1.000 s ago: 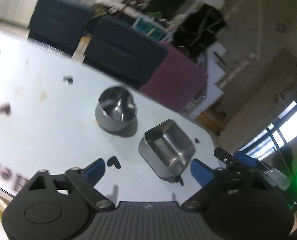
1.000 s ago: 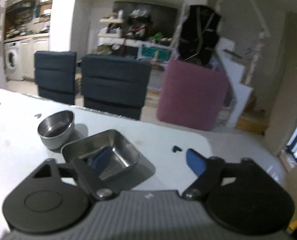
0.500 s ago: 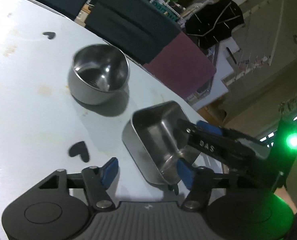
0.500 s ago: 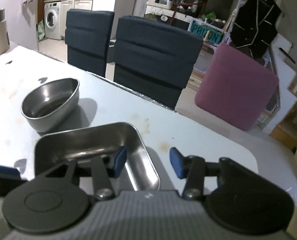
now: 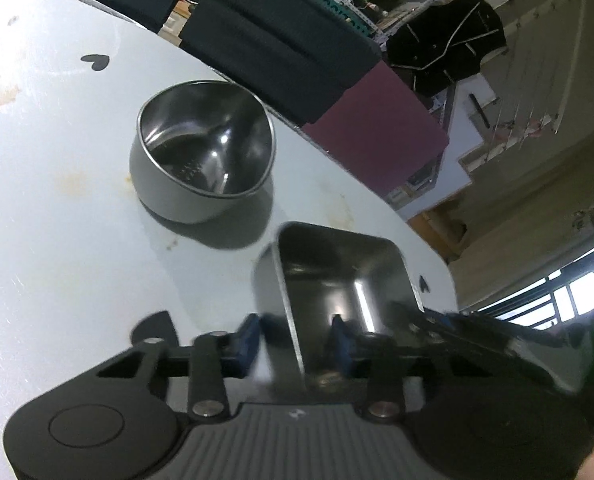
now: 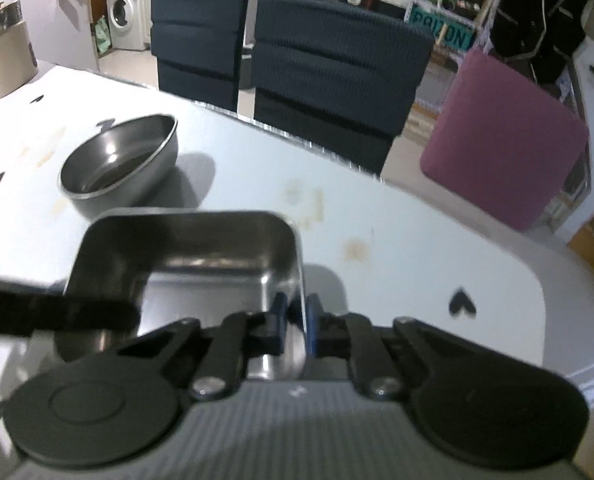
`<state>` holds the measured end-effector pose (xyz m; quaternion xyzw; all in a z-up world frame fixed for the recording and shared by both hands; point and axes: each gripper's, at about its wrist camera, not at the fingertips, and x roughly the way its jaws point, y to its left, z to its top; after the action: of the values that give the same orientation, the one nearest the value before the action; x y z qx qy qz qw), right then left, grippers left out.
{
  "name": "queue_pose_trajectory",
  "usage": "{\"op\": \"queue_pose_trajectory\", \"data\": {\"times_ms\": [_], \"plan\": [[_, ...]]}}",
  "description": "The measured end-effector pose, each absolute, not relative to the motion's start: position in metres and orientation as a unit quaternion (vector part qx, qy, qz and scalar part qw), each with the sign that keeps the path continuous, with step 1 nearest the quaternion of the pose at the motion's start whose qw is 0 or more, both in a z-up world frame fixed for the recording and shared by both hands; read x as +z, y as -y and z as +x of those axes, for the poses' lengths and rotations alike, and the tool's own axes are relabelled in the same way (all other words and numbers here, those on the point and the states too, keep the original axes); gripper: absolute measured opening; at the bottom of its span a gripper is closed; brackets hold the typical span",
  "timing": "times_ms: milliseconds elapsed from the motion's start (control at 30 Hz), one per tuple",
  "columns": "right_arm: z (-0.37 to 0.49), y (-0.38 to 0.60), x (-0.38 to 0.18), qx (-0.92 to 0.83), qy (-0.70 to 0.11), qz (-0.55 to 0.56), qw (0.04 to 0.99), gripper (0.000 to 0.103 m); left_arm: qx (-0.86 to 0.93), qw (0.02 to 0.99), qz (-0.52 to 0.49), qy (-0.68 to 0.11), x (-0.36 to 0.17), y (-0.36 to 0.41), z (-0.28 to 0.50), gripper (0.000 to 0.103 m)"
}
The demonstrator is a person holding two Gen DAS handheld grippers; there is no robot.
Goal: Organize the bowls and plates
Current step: 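Close both tools on the smaller steel tray rim and lift it, then carry the smaller steel tray with both tools back to the larger tray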
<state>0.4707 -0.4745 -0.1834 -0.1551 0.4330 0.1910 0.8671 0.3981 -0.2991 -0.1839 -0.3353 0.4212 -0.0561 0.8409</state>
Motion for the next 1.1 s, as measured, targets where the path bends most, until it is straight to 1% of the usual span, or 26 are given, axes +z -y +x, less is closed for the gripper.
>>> {"op": "queue_pose_trajectory", "data": {"times_ms": [33, 233, 467, 667, 1000, 1100], "plan": [[0.468, 0.477, -0.184, 0.188, -0.437, -0.150, 0.867, 0.011, -0.054, 0.842, -0.327, -0.425, -0.184, 0.299, 0.399, 0.019], [0.441, 0.492, -0.178, 0.150, -0.443, -0.082, 0.880, 0.007, -0.080, 0.842, -0.282, -0.453, -0.181, 0.301, 0.409, 0.014], [0.404, 0.482, -0.160, 0.092, -0.440, -0.049, 0.892, 0.006, -0.115, 0.856, -0.233, -0.447, -0.147, 0.298, 0.393, 0.012], [0.357, 0.459, -0.122, 0.046, -0.421, -0.040, 0.905, 0.006, -0.151, 0.853, -0.227, -0.445, -0.110, 0.279, 0.366, 0.010], [0.258, 0.390, -0.063, 0.007, -0.385, -0.026, 0.922, 0.006, -0.186, 0.875, -0.194, -0.403, -0.043, 0.223, 0.279, 0.010], [0.226, 0.366, -0.046, 0.007, -0.371, -0.011, 0.928, 0.006, -0.183, 0.876, -0.205, -0.397, -0.025, 0.198, 0.251, 0.010]]}}
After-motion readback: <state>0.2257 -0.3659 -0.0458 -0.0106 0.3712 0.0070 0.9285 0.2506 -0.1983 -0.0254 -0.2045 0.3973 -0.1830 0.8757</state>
